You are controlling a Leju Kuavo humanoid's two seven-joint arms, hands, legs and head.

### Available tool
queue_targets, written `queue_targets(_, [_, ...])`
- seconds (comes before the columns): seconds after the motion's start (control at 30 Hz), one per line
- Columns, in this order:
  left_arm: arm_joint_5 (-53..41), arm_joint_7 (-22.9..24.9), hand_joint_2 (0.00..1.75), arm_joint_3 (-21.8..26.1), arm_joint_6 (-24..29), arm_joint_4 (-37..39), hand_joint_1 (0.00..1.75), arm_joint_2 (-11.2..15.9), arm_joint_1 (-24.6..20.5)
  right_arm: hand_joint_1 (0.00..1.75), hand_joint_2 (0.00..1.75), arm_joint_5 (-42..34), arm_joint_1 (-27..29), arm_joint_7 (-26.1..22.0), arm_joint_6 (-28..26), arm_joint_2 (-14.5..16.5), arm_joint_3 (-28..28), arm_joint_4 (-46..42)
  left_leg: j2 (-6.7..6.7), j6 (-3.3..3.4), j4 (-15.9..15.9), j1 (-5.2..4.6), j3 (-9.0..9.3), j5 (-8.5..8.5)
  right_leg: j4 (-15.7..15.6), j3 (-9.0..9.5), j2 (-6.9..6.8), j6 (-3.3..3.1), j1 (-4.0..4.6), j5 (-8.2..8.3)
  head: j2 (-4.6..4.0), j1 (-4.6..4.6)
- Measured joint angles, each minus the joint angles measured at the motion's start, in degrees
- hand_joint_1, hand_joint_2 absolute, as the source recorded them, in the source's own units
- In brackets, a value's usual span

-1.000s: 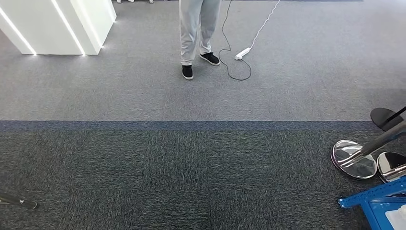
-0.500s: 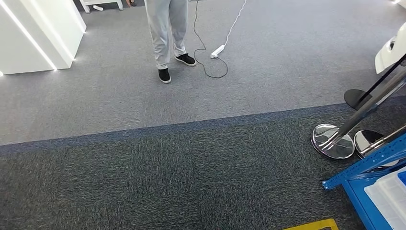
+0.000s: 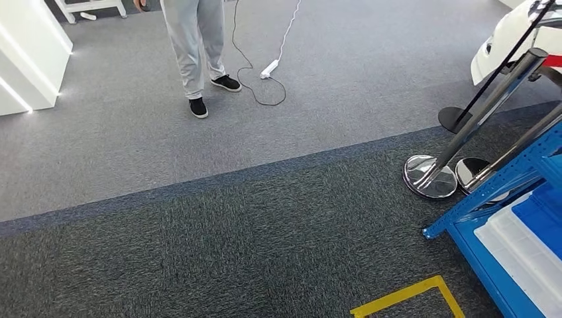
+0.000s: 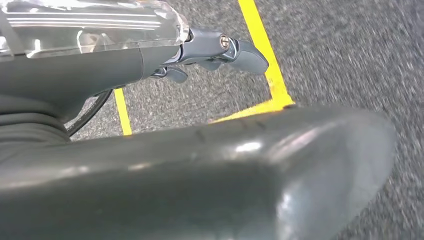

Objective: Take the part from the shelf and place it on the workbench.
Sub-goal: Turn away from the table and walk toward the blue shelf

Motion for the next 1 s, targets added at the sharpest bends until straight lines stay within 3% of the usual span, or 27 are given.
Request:
queue_targets(0.07, [-0.23,-0.13,0.00,-0.01,-0.30,0.00,0.00,-0.01,-0.04,0.00,0.00,-0.06,-0.24,0.17,-0.01,-0.02,0.01,0.00,0.77,-0.65,0.48,-0.19,0.01,-0.45,-6.59,3.37,-1.64,-0.41,0.14,2.31,0.00,0.00])
queue_targets(0.1, [-0.43,-0.19,0.00,-0.02,-0.41,0.00,0.00,-0.01,-0.11,0.00,0.00,-0.19,-0.32,0.24,-0.04,-0.02,0.01,0.00,1.09,-1.00,0.65,-0.29,0.06,-0.63,-8.07,4.04,-1.99,-0.78,0.30,2.61,0.00,0.00])
queue_targets(0.17, [-0.98,-0.23,0.00,-0.10,-0.68,0.00,0.00,-0.01,-0.33,0.00,0.00,-0.50,-0.31,0.33,-0.11,-0.02,0.01,0.00,1.75,-1.68,0.70,-0.35,0.30,-0.81,-8.60,4.06,-1.40,-1.62,0.52,2.65,0.00,0.00])
queue_targets(0.23, [-1.45,-0.20,0.00,-0.20,-1.02,0.00,0.00,0.00,-0.52,0.00,0.00,-0.71,-0.23,0.35,-0.15,-0.01,0.00,0.00,1.04,-2.43,1.60,-0.09,0.17,-1.67,-8.83,4.07,-0.61,-2.39,0.38,2.90,0.00,0.00])
queue_targets(0.3, [-1.69,-0.09,0.00,-0.23,-1.27,0.00,0.00,0.01,-0.51,0.00,0.00,-0.79,-0.31,0.32,-0.16,-0.01,-0.01,0.00,-1.07,-2.97,6.37,0.16,-1.84,-4.80,-8.99,3.99,0.13,-3.08,0.23,3.20,0.00,0.00])
queue_targets(0.37, [-1.69,0.01,0.00,-0.24,-1.41,0.00,0.00,-0.01,-0.37,0.00,0.00,-0.74,-0.37,0.25,-0.13,-0.01,-0.01,0.00,-2.24,-3.17,14.04,0.19,-5.34,-8.47,-8.95,3.74,1.02,-3.42,0.36,3.33,0.00,0.00])
queue_targets(0.4, [-1.56,-0.07,0.00,-0.24,-1.54,0.00,0.00,-0.01,-0.29,0.00,0.00,-0.67,-0.36,0.23,-0.09,-0.02,-0.01,0.00,-2.37,-3.19,16.70,0.21,-6.59,-9.17,-8.92,3.66,1.60,-3.46,0.45,3.38,-0.01,0.00])
queue_targets(0.43, [-1.43,-0.25,0.00,-0.23,-1.72,0.00,0.00,-0.01,-0.23,0.00,0.00,-0.60,-0.33,0.22,-0.04,-0.02,-0.01,0.00,-2.43,-3.12,17.34,0.22,-6.93,-8.71,-8.86,3.62,2.20,-3.47,0.53,3.41,-0.01,0.00])
queue_targets(0.5, [-1.19,-0.77,0.00,-0.22,-2.16,0.00,0.00,-0.01,-0.21,0.00,0.00,-0.49,-0.32,0.23,0.09,-0.01,-0.01,0.00,-3.04,-2.67,12.03,0.23,-4.51,-4.94,-8.71,3.66,3.46,-3.41,0.62,3.45,-0.01,0.00])
queue_targets(0.57, [-1.16,-1.21,0.00,-0.21,-2.56,0.00,0.00,0.04,-0.24,0.00,0.00,-0.46,-0.38,0.25,0.16,0.10,-0.01,0.00,-5.01,-2.04,4.39,0.18,-1.14,-1.75,-8.53,3.56,4.59,-3.13,0.70,3.53,0.00,0.00])
queue_targets(0.63, [-1.20,-1.61,0.00,-0.21,-2.94,0.00,0.00,0.10,-0.30,0.00,0.00,-0.46,-0.38,0.25,0.19,0.22,-0.01,0.00,-6.04,-1.64,1.33,-0.03,0.01,-1.15,-8.49,3.26,5.54,-2.46,0.63,3.72,0.00,0.00])
queue_targets(0.7, [-1.29,-1.92,0.00,-0.22,-3.21,0.00,0.00,0.08,-0.42,0.00,0.00,-0.48,-0.20,0.25,0.19,0.24,-0.01,0.01,-5.18,-1.15,0.78,-0.03,0.16,-0.79,-8.56,3.06,6.12,-1.69,0.51,3.89,0.00,0.00])
queue_targets(0.77, [-1.33,-2.10,0.00,-0.23,-3.34,0.00,0.00,0.03,-0.52,0.00,0.00,-0.50,-0.11,0.24,0.19,0.26,-0.01,0.04,-4.11,-0.38,0.01,0.23,0.39,-0.15,-6.79,2.21,4.53,-1.29,0.60,2.49,-0.01,0.01])
queue_targets(0.83, [-1.34,-2.18,0.00,-0.23,-3.40,0.00,0.00,0.01,-0.47,0.00,0.00,-0.50,-0.26,0.23,0.20,0.28,-0.01,0.07,-2.92,0.08,-0.34,0.23,0.33,0.19,-0.87,-0.56,2.16,-1.06,0.60,-1.15,-0.01,0.02])
queue_targets(0.9, [-1.34,-2.19,0.00,-0.22,-3.43,0.00,0.00,0.01,-0.35,0.00,0.00,-0.50,-0.35,0.24,0.21,0.29,-0.01,0.07,-1.66,0.14,-0.27,0.12,0.11,0.20,5.63,-3.55,1.36,-0.68,0.43,-3.84,0.00,0.01])
queue_targets(0.93, [-1.34,-2.19,0.00,-0.22,-3.43,0.00,0.00,0.01,-0.35,0.00,0.00,-0.50,-0.30,0.24,0.21,0.29,-0.01,0.07,-1.08,0.10,-0.23,0.10,0.07,0.16,6.66,-3.92,1.17,-0.50,0.32,-3.75,0.00,0.01])
queue_targets(0.97, [-1.34,-2.19,0.00,-0.23,-3.44,0.00,0.00,0.01,-0.36,0.00,0.00,-0.50,-0.23,0.25,0.21,0.28,-0.01,0.07,-0.55,0.01,-0.15,0.11,0.07,0.09,5.36,-3.10,0.93,-0.35,0.19,-2.58,0.00,0.01])
queue_targets(1.0, [-1.34,-2.19,0.00,-0.23,-3.45,0.00,0.00,-0.02,-0.38,0.00,0.00,-0.50,-0.18,0.25,0.20,0.28,-0.01,0.07,-0.08,-0.16,-0.02,0.13,0.12,-0.04,2.05,-1.25,0.44,-0.25,0.07,-0.71,-0.01,0.02])
